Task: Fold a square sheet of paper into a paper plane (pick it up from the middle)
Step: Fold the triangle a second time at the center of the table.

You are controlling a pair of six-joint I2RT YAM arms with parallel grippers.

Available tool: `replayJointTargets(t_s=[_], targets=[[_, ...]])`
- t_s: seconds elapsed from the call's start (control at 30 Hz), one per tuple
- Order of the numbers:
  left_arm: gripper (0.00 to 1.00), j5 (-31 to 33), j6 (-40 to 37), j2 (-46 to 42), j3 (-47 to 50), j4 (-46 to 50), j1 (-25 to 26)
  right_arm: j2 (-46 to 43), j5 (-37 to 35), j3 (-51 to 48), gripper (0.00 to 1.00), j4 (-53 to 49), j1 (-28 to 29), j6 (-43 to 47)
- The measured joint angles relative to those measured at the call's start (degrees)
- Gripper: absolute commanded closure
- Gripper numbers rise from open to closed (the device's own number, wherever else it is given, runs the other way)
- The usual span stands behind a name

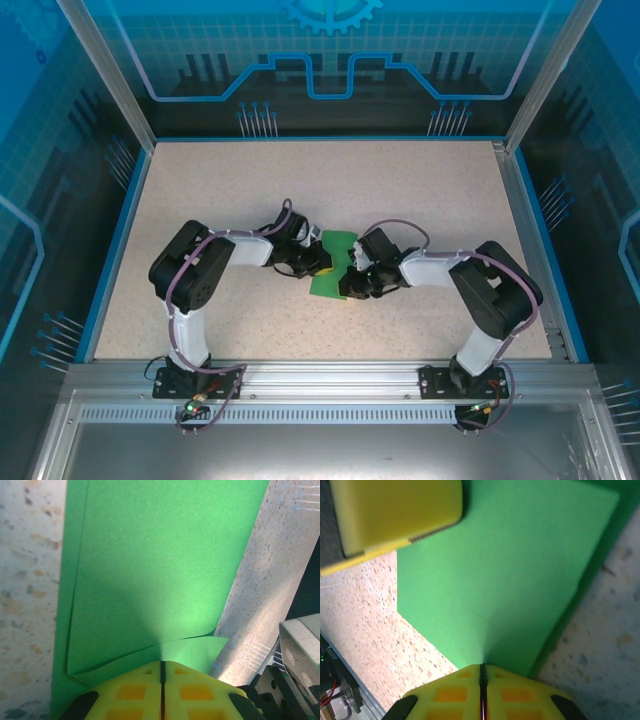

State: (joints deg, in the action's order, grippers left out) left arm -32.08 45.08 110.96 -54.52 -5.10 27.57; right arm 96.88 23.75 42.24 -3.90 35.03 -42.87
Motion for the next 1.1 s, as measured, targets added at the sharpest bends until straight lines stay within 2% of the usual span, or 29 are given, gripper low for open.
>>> replayJointTargets(t_s=[0.27,0.4,0.5,0.9,1.1], targets=[[0.90,-0.39,0.00,0.00,0.15,-0.39,-0.13,-5.03,0.79,-5.92,0.87,1.27,-1.44,-0.24],[0.89,-0.81,0.00,0.00,0.31,-0.87,-0.26,-7.76,0.28,-6.47,0.75,-1.20,-3.58,-0.57],[0.88,-0.87,0.04,0.00,0.31,-1.01,-0.26,-8.31,-0.59,-5.11,0.69,-1.75,-4.48,-1.33],[0.87,-1.01,1.31,-0.07,0.31,-1.20,-0.26,-2.08,-2.34,0.94,0.66,0.52,-5.46,-5.77],[0.87,-1.01,1.36,-0.07,0.31,-1.20,-0.26,0.22,-2.08,2.12,0.69,0.57,-5.68,-6.91]])
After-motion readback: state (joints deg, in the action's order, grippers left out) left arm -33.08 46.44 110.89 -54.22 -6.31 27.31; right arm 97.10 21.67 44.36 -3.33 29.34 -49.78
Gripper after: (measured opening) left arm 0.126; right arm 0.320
